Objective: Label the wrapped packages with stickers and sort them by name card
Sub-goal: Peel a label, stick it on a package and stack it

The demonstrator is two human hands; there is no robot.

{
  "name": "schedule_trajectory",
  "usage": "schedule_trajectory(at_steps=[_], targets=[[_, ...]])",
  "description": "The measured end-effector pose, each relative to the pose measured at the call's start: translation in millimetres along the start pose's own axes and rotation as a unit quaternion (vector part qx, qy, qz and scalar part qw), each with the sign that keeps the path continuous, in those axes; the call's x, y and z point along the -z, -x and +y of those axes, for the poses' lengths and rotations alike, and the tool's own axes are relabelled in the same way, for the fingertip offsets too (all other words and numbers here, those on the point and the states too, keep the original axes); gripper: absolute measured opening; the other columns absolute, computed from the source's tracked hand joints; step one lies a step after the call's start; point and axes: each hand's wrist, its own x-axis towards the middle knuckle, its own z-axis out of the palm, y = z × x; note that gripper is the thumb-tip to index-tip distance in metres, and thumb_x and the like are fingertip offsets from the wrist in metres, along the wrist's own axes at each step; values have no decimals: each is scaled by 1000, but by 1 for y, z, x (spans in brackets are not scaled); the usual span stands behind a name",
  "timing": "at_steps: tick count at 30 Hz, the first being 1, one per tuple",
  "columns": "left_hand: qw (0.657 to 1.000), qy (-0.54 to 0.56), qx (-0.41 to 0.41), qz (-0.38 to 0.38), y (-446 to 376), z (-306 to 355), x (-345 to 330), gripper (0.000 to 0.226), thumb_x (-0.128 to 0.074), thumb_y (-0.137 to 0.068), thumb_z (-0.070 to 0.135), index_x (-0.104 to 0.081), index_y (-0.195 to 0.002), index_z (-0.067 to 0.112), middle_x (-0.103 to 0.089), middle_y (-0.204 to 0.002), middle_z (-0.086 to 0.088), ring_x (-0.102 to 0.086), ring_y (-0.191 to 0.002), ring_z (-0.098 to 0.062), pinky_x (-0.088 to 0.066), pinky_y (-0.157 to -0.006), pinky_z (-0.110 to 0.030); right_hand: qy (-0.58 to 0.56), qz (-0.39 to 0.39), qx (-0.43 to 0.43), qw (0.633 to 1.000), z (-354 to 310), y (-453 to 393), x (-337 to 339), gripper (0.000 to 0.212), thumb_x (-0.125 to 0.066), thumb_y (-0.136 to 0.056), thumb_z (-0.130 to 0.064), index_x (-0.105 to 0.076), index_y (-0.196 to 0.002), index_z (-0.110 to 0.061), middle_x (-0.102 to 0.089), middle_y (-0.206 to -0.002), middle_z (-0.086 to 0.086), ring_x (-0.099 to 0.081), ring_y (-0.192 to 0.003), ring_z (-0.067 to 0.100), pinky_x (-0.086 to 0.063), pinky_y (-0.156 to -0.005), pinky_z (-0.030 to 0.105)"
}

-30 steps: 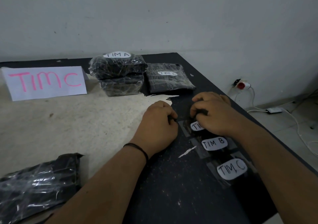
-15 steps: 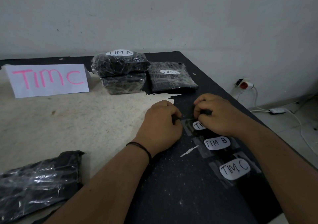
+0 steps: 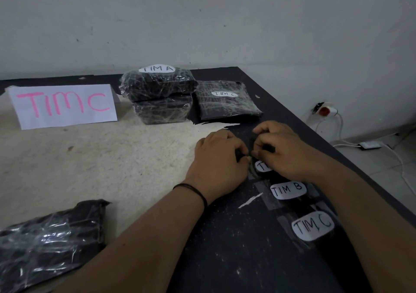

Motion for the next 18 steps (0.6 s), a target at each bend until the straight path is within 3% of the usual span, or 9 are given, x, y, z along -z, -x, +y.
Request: schedule_trajectory(at_steps=[8,14,18], targets=[[1000,5,12,-5,-1,2,0,9,-61,-84,35,-64,-91,30,-50,-103,12,-44,-105,-7,-26,-95,-26,-1,29,20,999,0,3,-4,15,-55,-91,-27,-53,-76,-27,-36,-114,-16,-28,-114,2,-27,-106,35],[1000,-5,-6,-16,-2,3,-1,20,-58,-86,40,-67,-103,36,-52,-108,11,-43,-108,-8,-24,-97,-29,10,48,40,998,2,7,-6,13,-54,-92,-25,-54,-79,-23,-38,-109,-14,-31,-107,3,-28,-98,28],[1000,13,-4,-5,-2,4,-1,15,-61,-84,40,-71,-95,36,-54,-103,11,-44,-104,-6,-25,-94,-28,17,52,46,997,2,8,-7,12,-53,-92,-25,-54,-81,-23,-39,-107,-12,-33,-105,4,-27,-96,27]])
